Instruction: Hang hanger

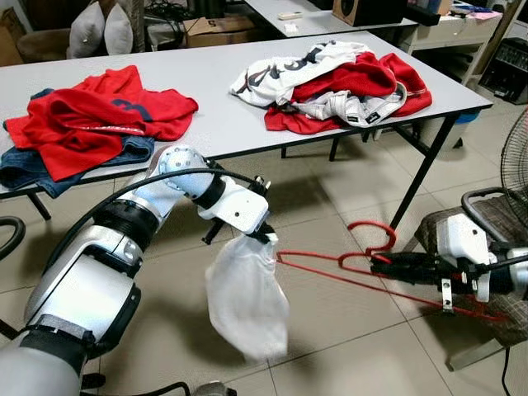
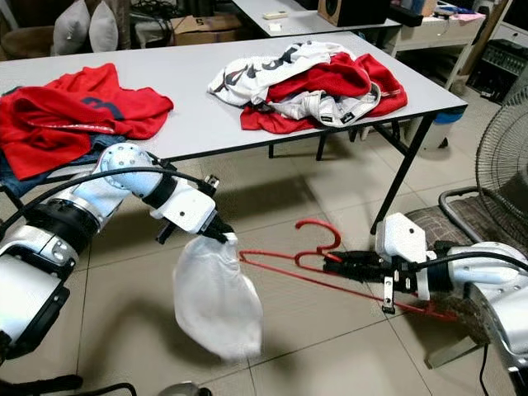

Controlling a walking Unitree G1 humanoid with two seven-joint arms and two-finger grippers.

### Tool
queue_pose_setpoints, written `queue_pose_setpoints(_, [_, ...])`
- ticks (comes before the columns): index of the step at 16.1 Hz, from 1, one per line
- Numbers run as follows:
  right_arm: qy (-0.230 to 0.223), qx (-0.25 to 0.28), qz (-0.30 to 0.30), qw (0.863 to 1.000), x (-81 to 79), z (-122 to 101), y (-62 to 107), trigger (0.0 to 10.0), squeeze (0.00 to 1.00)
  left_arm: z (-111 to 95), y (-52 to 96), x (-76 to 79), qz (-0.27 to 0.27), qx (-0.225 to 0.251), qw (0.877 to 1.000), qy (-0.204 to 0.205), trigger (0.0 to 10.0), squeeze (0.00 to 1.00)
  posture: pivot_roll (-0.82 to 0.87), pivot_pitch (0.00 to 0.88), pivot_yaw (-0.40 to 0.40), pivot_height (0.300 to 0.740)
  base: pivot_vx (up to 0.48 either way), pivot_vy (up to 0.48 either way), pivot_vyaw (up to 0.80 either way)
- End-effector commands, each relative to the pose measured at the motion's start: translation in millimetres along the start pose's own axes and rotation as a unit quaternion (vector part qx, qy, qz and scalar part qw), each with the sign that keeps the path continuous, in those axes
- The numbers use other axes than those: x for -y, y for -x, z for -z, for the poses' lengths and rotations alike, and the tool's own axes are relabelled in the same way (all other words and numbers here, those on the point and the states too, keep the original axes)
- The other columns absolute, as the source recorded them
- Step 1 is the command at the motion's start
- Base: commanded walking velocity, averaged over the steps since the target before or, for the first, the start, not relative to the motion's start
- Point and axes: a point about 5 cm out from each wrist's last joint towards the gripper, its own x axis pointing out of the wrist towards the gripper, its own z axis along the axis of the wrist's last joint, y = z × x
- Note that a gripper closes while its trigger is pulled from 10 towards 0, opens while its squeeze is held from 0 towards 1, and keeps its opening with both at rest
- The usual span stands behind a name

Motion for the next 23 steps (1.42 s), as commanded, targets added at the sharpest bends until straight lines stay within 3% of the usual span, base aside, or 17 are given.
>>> queue_pose_setpoints(1, [0.011,-0.005,-0.01,1.0,3.1,0.2,-2.2,10.0,0.0,-8.1,7.2,-6.1,-0.012,0.017,1.0,-0.014,10.0,0.0,-0.06,0.011,0.003,0.74,0.0,0.0,0.0])
queue_pose_setpoints(10, [0.032,-0.002,-0.028,0.999,20.2,-4.0,-13.0,10.0,0.0,-38.3,9.5,-6.2,0.019,0.063,0.995,-0.071,10.0,0.0,-0.03,0.021,-0.003,0.74,0.0,0.0,0.0])
queue_pose_setpoints(14, [-0.006,-0.053,-0.063,0.997,12.0,18.8,-29.8,10.0,0.0,-62.1,15.8,-21.3,-0.014,0.089,0.99,-0.105,10.0,0.0,-0.03,0.021,-0.006,0.74,0.0,0.0,0.0])
queue_pose_setpoints(17, [-0.041,-0.087,-0.072,0.993,6.6,33.6,-32.8,10.0,0.0,-71.1,19.2,-19.6,-0.017,0.098,0.988,-0.12,10.0,0.0,-0.02,0.013,-0.012,0.74,0.0,0.0,0.0])
queue_pose_setpoints(18, [-0.067,-0.093,-0.06,0.992,7.4,37.9,-31.2,10.0,0.0,-74.3,20.5,-18.5,-0.017,0.1,0.987,-0.124,10.0,0.0,-0.02,0.006,-0.016,0.74,0.0,0.0,0.0])
queue_pose_setpoints(19, [-0.135,-0.105,-0.029,0.985,9.8,47.8,-28.0,10.0,0.0,-79.3,21.6,-17.8,-0.022,0.105,0.986,-0.131,10.0,0.0,-0.03,0.0,-0.022,0.74,0.0,0.0,0.0])
queue_pose_setpoints(21, [-0.268,-0.077,0.05,0.959,13.3,65.0,-24.8,10.0,0.0,-86.3,22.2,-14.6,-0.027,0.112,0.984,-0.138,10.0,0.0,-0.02,0.0,-0.032,0.74,0.0,0.0,0.0])
queue_pose_setpoints(22, [-0.303,-0.064,0.082,0.947,16.2,69.5,-24.3,10.0,0.0,-87.4,22.4,-13.0,-0.027,0.112,0.984,-0.138,10.0,0.0,-0.02,0.0,-0.035,0.74,0.0,0.0,0.0])
queue_pose_setpoints(23, [-0.712,-0.236,0.385,0.537,-276.2,172.9,42.6,10.0,0.0,-88.0,22.7,-9.7,-0.028,0.115,0.984,-0.135,10.0,0.0,-0.02,0.0,-0.036,0.74,0.0,0.0,0.0])
